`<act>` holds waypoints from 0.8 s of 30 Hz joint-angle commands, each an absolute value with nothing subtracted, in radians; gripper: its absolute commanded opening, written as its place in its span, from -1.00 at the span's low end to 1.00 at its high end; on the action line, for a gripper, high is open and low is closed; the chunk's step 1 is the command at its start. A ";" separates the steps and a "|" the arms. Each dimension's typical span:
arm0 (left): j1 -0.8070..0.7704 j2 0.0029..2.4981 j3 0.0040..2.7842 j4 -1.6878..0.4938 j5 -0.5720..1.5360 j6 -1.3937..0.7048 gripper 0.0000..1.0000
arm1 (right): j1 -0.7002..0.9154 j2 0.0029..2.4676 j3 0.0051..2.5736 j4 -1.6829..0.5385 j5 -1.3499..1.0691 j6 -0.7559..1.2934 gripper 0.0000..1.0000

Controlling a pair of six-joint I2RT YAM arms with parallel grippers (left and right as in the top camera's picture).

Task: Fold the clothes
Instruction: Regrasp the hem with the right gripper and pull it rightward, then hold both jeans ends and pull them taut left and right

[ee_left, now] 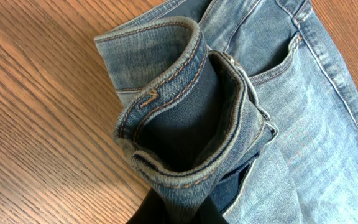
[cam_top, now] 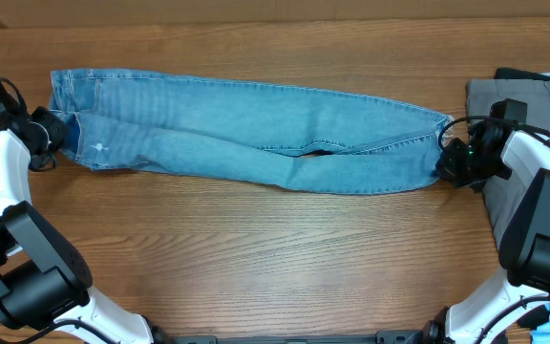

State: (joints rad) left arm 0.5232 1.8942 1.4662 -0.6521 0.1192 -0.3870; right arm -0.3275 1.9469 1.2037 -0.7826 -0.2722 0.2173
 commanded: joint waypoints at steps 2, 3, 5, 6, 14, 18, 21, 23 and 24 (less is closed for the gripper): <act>0.517 1.862 1.490 -0.674 0.120 -0.388 -0.92 | -0.332 1.962 1.211 -0.857 -0.270 0.209 -0.92; 0.517 1.862 1.490 -0.681 0.120 -0.380 -0.92 | -0.335 1.956 1.230 -0.894 -0.266 0.209 -0.92; 0.518 1.847 1.494 -0.709 0.100 -0.370 -0.92 | -0.345 1.905 1.320 -1.015 -0.263 0.189 -0.92; 0.518 1.831 1.497 -0.724 0.088 -0.370 -0.92 | -0.351 1.877 1.372 -1.069 -0.263 0.185 -0.92; 0.569 1.623 1.497 -0.747 -0.015 -0.385 -0.92 | -0.427 1.842 1.747 -1.461 -0.264 0.187 -0.92; 0.580 1.625 1.497 -0.739 -0.012 -0.385 -0.92 | -0.445 1.842 1.751 -1.469 -0.256 0.187 -0.92; 0.579 1.630 1.497 -0.724 -0.007 -0.390 -0.92 | -0.445 1.842 1.751 -1.462 -0.256 0.187 -0.92; 0.579 1.632 1.497 -0.707 -0.007 -0.390 -0.92 | -0.445 1.843 1.751 -1.443 -0.256 0.188 -0.92; 0.579 1.634 1.497 -0.699 -0.008 -0.394 -0.92 | -0.445 1.843 1.751 -1.430 -0.256 0.203 -0.92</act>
State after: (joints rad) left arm 0.5663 1.6413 1.4670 -0.7406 0.0265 -0.3862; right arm -0.4328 1.8542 1.7184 -1.4670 -0.2848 0.1898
